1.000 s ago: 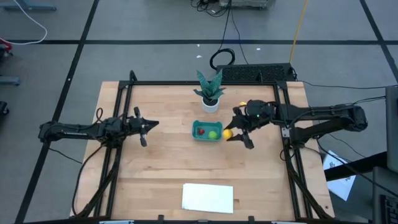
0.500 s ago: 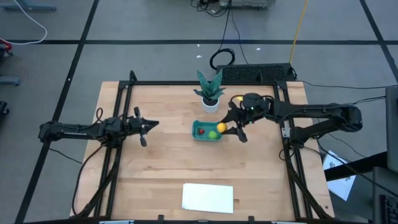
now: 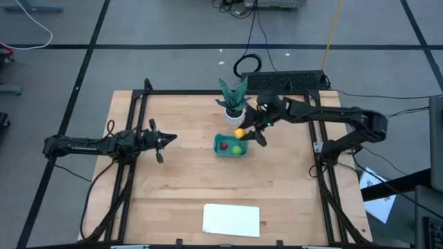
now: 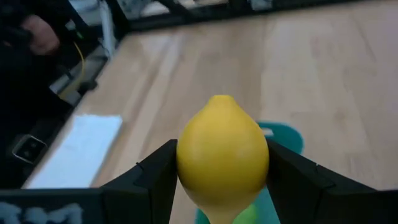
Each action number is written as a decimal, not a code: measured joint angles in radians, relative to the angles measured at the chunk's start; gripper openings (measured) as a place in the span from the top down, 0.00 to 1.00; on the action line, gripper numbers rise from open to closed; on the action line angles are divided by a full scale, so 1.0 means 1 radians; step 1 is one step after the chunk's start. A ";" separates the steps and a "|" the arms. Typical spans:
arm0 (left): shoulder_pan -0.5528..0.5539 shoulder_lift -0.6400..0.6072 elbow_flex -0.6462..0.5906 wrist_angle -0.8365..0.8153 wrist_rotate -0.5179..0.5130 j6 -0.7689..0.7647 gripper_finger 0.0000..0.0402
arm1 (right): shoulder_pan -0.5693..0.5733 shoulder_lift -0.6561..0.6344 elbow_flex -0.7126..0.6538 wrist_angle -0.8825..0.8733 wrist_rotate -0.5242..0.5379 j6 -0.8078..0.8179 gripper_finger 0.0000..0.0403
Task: Pick and placing Produce into tupperware
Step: Put the yellow lemon into the green bin
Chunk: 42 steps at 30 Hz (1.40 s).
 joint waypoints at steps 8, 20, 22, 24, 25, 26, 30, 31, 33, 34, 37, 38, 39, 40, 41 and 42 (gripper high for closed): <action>0.000 0.000 0.000 0.000 -0.001 0.014 0.94 | -0.011 0.156 0.188 -0.260 -0.034 -0.156 0.52; 0.000 0.000 0.000 -0.008 -0.002 0.014 0.94 | -0.045 0.339 0.283 -0.314 -0.111 -0.166 0.52; 0.000 0.000 0.000 -0.008 -0.002 0.014 0.94 | -0.056 0.361 0.284 -0.315 -0.154 -0.164 0.52; 0.000 0.000 0.000 -0.009 -0.002 0.013 0.94 | -0.060 0.377 0.284 -0.316 -0.153 -0.168 0.52; 0.000 0.000 0.000 -0.009 -0.002 0.013 0.94 | -0.060 0.382 0.284 -0.319 -0.152 -0.177 0.52; 0.000 0.000 0.000 -0.010 -0.002 0.013 0.94 | -0.059 0.387 0.284 -0.320 -0.151 -0.185 0.52; 0.000 0.000 0.000 -0.011 -0.002 0.013 0.94 | -0.045 0.391 0.284 -0.316 -0.078 -0.229 0.52; 0.000 0.000 0.000 -0.011 -0.002 0.012 0.94 | -0.038 0.387 0.284 -0.316 -0.026 -0.247 0.52; 0.000 0.000 0.000 -0.012 -0.002 0.011 0.94 | -0.017 0.383 0.284 -0.328 0.090 -0.304 0.52; 0.000 0.000 0.000 -0.012 -0.002 0.011 0.94 | -0.007 0.383 0.284 -0.339 0.128 -0.343 0.52; 0.000 0.000 0.000 -0.014 -0.003 0.011 0.94 | 0.017 0.383 0.284 -0.385 0.167 -0.431 0.52; 0.000 0.000 0.000 -0.015 -0.003 0.011 0.94 | 0.023 0.382 0.284 -0.386 0.167 -0.442 0.52; 0.000 0.000 0.000 -0.015 -0.003 0.010 0.94 | 0.030 0.382 0.284 -0.386 0.168 -0.445 0.52; 0.000 0.000 0.000 -0.015 -0.003 0.008 0.94 | 0.036 0.381 0.284 -0.386 0.168 -0.443 0.52; 0.000 0.000 0.000 -0.015 -0.003 0.007 0.94 | 0.039 0.376 0.284 -0.391 0.169 -0.430 0.52; 0.000 0.000 0.000 -0.015 -0.002 0.006 0.94 | 0.041 0.370 0.284 -0.402 0.170 -0.422 0.52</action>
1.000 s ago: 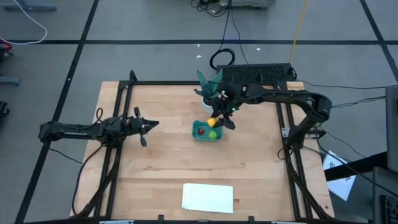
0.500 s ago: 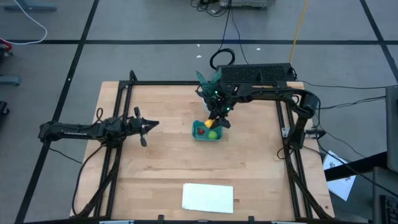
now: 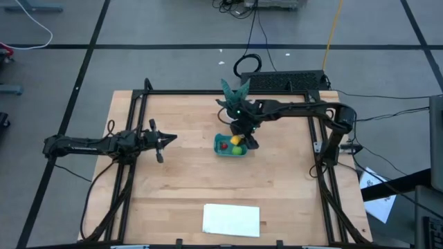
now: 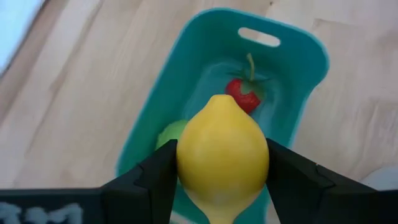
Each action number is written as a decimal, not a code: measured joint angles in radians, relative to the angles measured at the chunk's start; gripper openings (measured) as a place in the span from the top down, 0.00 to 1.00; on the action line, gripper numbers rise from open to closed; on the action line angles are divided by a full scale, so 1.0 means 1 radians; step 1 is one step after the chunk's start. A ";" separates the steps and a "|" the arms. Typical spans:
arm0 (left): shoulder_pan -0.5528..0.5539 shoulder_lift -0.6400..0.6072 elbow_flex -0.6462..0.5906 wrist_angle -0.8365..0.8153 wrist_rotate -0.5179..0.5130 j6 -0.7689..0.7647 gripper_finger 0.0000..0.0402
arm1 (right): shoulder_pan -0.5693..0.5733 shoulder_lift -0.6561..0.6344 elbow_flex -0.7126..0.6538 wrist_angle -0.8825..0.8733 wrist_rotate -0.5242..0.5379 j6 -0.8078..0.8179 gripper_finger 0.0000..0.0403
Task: Pick and placing Produce into tupperware
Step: Put the yellow lemon into the green bin
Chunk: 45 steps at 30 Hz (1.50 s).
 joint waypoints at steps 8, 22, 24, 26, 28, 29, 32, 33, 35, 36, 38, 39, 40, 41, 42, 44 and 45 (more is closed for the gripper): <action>0.000 0.000 0.000 0.001 0.000 -0.007 0.94 | 0.013 -0.122 0.000 -0.097 -0.008 0.000 0.52; 0.000 0.000 0.000 0.006 0.001 -0.002 0.94 | 0.014 -0.228 -0.012 -0.034 -0.009 -0.092 0.52; 0.000 0.000 0.000 0.007 0.001 -0.002 0.94 | 0.014 -0.212 -0.007 -0.030 -0.008 -0.112 0.52; 0.000 0.000 0.000 0.007 0.001 0.001 0.94 | 0.014 -0.184 0.013 -0.030 -0.008 -0.138 0.52; 0.000 0.000 0.000 0.007 0.001 0.006 0.94 | 0.014 -0.155 0.026 -0.031 -0.007 -0.188 0.52; 0.000 0.000 0.000 0.007 0.001 0.008 0.94 | 0.014 -0.140 0.031 -0.032 -0.007 -0.224 0.52; 0.000 0.000 0.000 0.006 0.001 0.008 0.94 | 0.014 -0.099 0.038 -0.030 -0.006 -0.325 0.52; 0.000 0.000 0.000 0.003 0.001 0.008 0.94 | 0.014 -0.087 0.038 -0.033 -0.006 -0.352 0.52; 0.000 0.000 0.000 0.000 0.001 0.008 0.94 | 0.011 -0.060 0.039 -0.031 -0.007 -0.389 0.52; 0.000 0.000 0.000 0.000 0.001 0.007 0.94 | 0.009 -0.046 0.039 -0.033 -0.006 -0.402 0.52; 0.000 0.000 0.000 -0.001 0.001 0.007 0.94 | 0.008 -0.022 0.039 -0.032 -0.001 -0.437 0.52; 0.000 0.000 0.000 -0.002 0.001 0.007 0.94 | 0.008 -0.012 0.039 -0.033 0.005 -0.455 0.52; 0.000 0.000 0.000 -0.003 0.001 0.007 0.94 | 0.012 -0.002 0.039 -0.030 0.019 -0.472 0.52; 0.000 0.000 0.000 -0.005 0.001 0.007 0.94 | 0.016 0.008 0.039 -0.029 0.034 -0.490 0.52; 0.000 0.000 0.000 -0.011 0.001 0.007 0.94 | 0.022 0.018 0.039 -0.032 0.056 -0.511 0.52; 0.000 0.000 0.000 -0.023 0.000 0.007 0.94 | 0.030 0.039 0.039 -0.033 0.096 -0.547 0.52; 0.000 0.000 0.000 -0.026 0.000 0.007 0.94 | 0.034 0.046 0.039 -0.035 0.108 -0.561 0.52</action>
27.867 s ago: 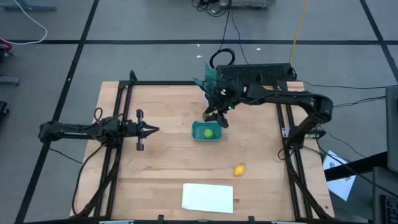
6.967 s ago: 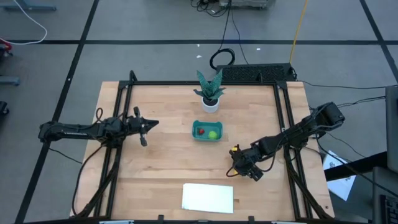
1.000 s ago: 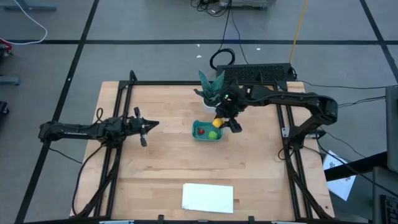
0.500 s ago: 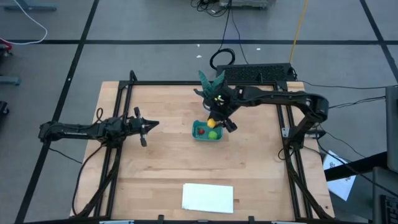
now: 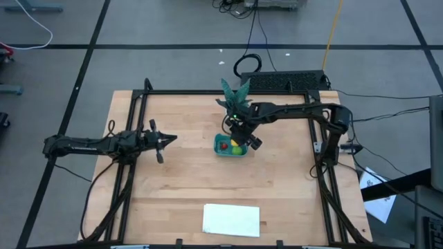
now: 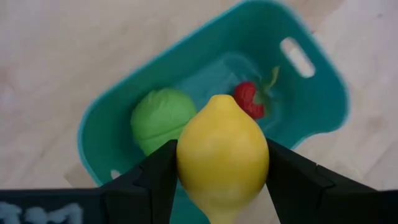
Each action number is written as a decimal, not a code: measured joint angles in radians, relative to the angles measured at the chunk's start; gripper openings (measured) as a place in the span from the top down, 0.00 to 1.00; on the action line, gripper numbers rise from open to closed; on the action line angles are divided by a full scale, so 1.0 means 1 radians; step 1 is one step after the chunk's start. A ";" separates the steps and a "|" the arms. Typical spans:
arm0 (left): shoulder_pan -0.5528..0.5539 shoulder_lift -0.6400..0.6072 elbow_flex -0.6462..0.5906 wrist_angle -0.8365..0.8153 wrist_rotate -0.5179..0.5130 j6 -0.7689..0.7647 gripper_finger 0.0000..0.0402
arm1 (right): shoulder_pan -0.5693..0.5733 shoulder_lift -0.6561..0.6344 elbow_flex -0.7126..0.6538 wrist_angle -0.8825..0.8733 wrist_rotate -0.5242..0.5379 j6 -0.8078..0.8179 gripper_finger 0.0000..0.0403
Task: Pick and placing Produce into tupperware
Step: Put the yellow lemon into the green bin
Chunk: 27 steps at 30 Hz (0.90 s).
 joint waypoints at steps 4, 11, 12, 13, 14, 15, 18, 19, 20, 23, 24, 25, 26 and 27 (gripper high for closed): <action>0.000 0.000 0.000 -0.001 0.000 -0.002 0.94 | 0.007 0.018 0.000 0.007 0.017 -0.012 0.52; 0.000 0.000 0.000 -0.001 0.000 -0.002 0.94 | 0.019 0.037 0.000 0.003 0.017 -0.021 0.52; 0.000 0.000 0.000 0.000 0.000 -0.002 0.94 | 0.020 0.039 0.000 0.002 0.017 -0.023 0.52; 0.000 0.000 0.000 0.000 0.000 -0.002 0.94 | 0.020 0.040 0.000 0.002 0.016 -0.023 0.52; 0.000 0.000 0.000 0.000 0.000 -0.002 0.94 | 0.020 0.039 0.000 0.002 0.017 -0.026 0.52; 0.000 0.000 0.000 0.000 0.000 -0.002 0.94 | 0.021 0.039 0.000 0.003 0.016 -0.031 0.52; 0.000 0.000 0.000 0.000 0.000 -0.002 0.94 | 0.021 0.039 0.000 0.002 0.017 -0.037 0.52; 0.000 0.000 0.000 0.000 0.000 -0.002 0.94 | 0.020 0.039 0.000 0.002 0.016 -0.036 0.52; 0.000 0.000 0.000 0.000 0.000 -0.002 0.94 | 0.020 0.039 0.000 0.003 0.016 -0.034 0.52; 0.000 0.000 0.000 0.000 0.000 -0.002 0.94 | 0.020 0.039 0.000 0.002 0.016 -0.036 0.52; 0.000 0.000 0.000 0.001 0.000 -0.002 0.94 | 0.020 0.039 0.000 0.003 0.016 -0.037 0.52; 0.000 0.000 0.000 0.001 0.000 -0.002 0.94 | 0.020 0.039 0.000 0.003 0.016 -0.037 0.52; 0.000 0.000 0.000 0.001 0.000 -0.002 0.94 | 0.020 0.039 0.006 -0.007 0.016 -0.036 0.52; 0.000 0.000 0.000 0.001 0.000 -0.002 0.94 | 0.020 0.039 0.017 -0.027 0.015 -0.032 0.52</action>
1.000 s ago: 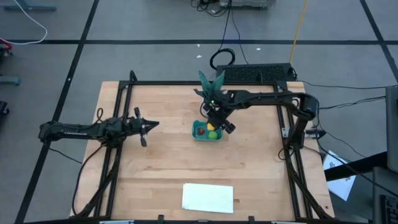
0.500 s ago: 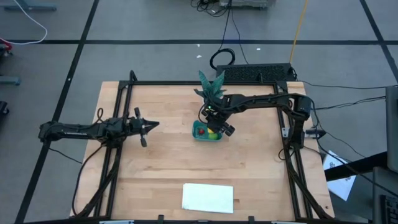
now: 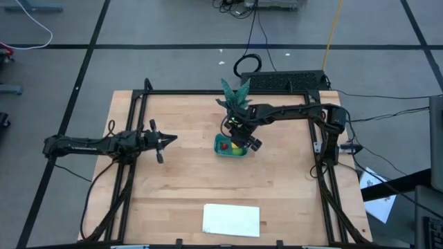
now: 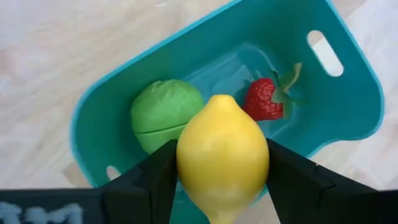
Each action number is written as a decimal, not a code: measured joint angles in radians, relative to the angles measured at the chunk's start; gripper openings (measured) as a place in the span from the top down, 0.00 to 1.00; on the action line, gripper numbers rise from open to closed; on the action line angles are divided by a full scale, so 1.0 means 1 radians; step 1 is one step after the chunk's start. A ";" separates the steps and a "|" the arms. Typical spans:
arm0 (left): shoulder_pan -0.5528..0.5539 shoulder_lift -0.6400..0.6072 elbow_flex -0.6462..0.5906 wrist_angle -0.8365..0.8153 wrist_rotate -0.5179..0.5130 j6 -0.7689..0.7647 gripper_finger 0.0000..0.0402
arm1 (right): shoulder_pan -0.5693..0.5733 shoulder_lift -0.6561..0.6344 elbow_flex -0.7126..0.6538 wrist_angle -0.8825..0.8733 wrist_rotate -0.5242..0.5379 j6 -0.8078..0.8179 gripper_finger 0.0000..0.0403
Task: Pick and placing Produce into tupperware
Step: Put the yellow lemon into the green bin
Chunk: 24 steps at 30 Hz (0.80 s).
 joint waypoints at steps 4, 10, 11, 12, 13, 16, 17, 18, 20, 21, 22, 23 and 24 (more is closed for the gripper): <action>0.000 0.000 0.000 0.000 0.000 0.002 0.94 | 0.000 0.000 0.068 -0.089 -0.003 0.005 0.52; 0.000 0.000 0.000 0.000 0.000 0.019 0.94 | 0.000 0.025 0.172 -0.169 -0.055 0.021 0.52; 0.000 0.000 0.000 0.000 0.000 0.019 0.94 | 0.000 0.036 0.179 -0.174 -0.052 0.021 0.52; 0.000 0.000 0.000 0.000 0.000 0.019 0.94 | 0.003 0.049 0.183 -0.179 -0.052 0.020 0.52; 0.000 0.000 0.000 0.000 0.000 0.019 0.94 | 0.006 0.067 0.191 -0.180 -0.051 0.015 0.52; 0.000 0.000 0.000 0.000 0.000 0.019 0.94 | 0.018 0.115 0.223 -0.197 -0.049 0.007 0.52; 0.000 0.000 0.000 -0.001 0.000 0.019 0.94 | 0.020 0.128 0.231 -0.206 -0.048 0.012 0.52; 0.000 0.000 0.000 -0.004 0.000 0.019 0.94 | 0.024 0.140 0.238 -0.210 -0.048 0.014 0.52; 0.000 0.000 0.000 -0.006 0.000 0.019 0.94 | 0.027 0.154 0.248 -0.201 -0.048 0.015 0.52; 0.000 0.000 0.000 -0.007 0.000 0.019 0.94 | 0.027 0.154 0.248 -0.201 -0.048 0.014 0.52; 0.000 0.000 0.000 -0.009 0.000 0.019 0.94 | 0.026 0.153 0.249 -0.204 -0.048 0.012 0.52; 0.000 0.000 0.000 -0.011 0.001 0.019 0.94 | 0.026 0.152 0.249 -0.204 -0.049 0.011 0.52; 0.000 0.000 0.000 -0.012 0.001 0.019 0.94 | 0.026 0.159 0.251 -0.198 -0.051 0.011 0.52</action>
